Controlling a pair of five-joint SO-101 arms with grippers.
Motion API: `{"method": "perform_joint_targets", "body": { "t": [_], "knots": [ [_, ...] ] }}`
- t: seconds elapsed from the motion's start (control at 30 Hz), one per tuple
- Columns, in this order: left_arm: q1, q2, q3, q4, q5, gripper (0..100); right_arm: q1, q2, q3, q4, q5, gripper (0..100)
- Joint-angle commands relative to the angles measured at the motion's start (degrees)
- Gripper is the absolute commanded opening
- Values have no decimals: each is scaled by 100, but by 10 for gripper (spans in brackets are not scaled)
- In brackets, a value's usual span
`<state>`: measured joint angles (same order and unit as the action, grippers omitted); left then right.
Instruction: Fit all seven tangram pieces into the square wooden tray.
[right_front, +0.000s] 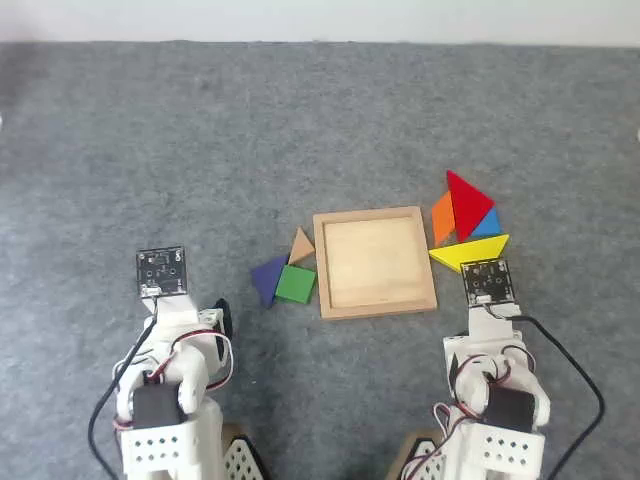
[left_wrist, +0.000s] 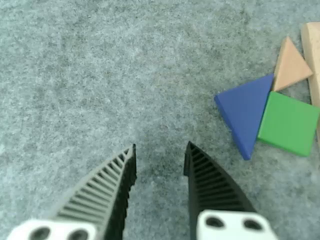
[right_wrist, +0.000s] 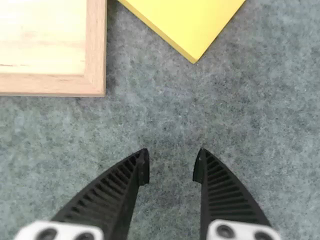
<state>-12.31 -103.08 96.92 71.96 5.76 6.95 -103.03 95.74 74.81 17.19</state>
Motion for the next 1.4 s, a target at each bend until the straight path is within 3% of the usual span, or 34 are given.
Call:
{"method": "perform_joint_targets", "body": {
  "t": [0.0, 0.9, 1.13, 1.37],
  "knots": [
    [0, -105, -48, 35, -35, 157, 48, -75, 79, 22, 53, 169],
    [26, -105, -48, 35, -35, 157, -92, -84, 79, 22, 62, 172],
    [879, -105, -48, 9, -35, 158, -558, -84, 79, 22, 53, 170],
    [1319, -105, -48, 35, -70, 158, -497, -92, 79, -268, 79, 173]
  ]
}}
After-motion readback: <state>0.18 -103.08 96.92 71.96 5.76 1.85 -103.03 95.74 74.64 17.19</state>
